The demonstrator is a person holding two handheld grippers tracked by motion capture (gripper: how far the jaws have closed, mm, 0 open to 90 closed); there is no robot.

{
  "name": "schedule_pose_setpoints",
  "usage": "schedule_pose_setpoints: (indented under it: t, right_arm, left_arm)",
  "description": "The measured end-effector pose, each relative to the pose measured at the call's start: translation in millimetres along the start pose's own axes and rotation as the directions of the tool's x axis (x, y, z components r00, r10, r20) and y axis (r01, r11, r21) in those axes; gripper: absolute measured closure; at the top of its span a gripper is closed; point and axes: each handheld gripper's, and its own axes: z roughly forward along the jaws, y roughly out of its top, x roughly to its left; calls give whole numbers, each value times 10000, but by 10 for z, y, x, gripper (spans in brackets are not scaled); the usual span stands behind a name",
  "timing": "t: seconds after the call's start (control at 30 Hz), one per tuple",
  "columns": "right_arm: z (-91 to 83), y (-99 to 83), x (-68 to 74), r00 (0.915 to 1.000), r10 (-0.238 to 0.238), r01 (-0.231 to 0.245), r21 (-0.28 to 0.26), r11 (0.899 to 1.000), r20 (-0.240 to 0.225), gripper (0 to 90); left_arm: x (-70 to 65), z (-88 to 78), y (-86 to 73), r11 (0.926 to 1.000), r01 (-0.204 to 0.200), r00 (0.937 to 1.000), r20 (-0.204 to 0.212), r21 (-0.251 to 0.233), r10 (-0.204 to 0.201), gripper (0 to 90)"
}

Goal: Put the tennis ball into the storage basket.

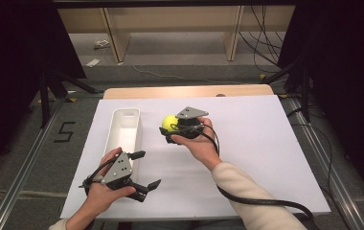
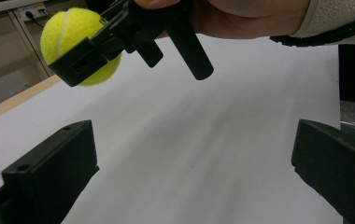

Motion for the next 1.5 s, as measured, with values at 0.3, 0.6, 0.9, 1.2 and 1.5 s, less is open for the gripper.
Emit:
schedule_pose_setpoints:
  t: [0.3, 0.6, 0.9, 1.2, 1.5]
  right_arm:
    - [20, 19, 27, 10000, -55, 55, -59, 10000, -26, 264]
    - [77, 32, 71, 9999, -74, 74, -56, 10000, -116, 264]
    - [101, 46, 85, 9999, -62, 60, -68, 10000, -160, 264]
    - [105, 63, 90, 9999, -60, 58, -108, 9999, -148, 264]
    - [140, 90, 130, 9997, -67, 64, -129, 9999, -228, 264]
  left_arm:
    - [2, -1, -1, 10000, 22, 10000, -13, 0, -22, 0]
    - [3, -3, -2, 10000, 34, 10000, 19, -10, -34, 0]
    - [2, 0, -3, 10000, 38, 10000, 22, -4, -38, 0]
    - [2, 1, -2, 10000, 20, 10000, 35, -7, -20, 0]
    - [3, -1, 0, 10000, -17, 10000, 36, 0, 17, 0]
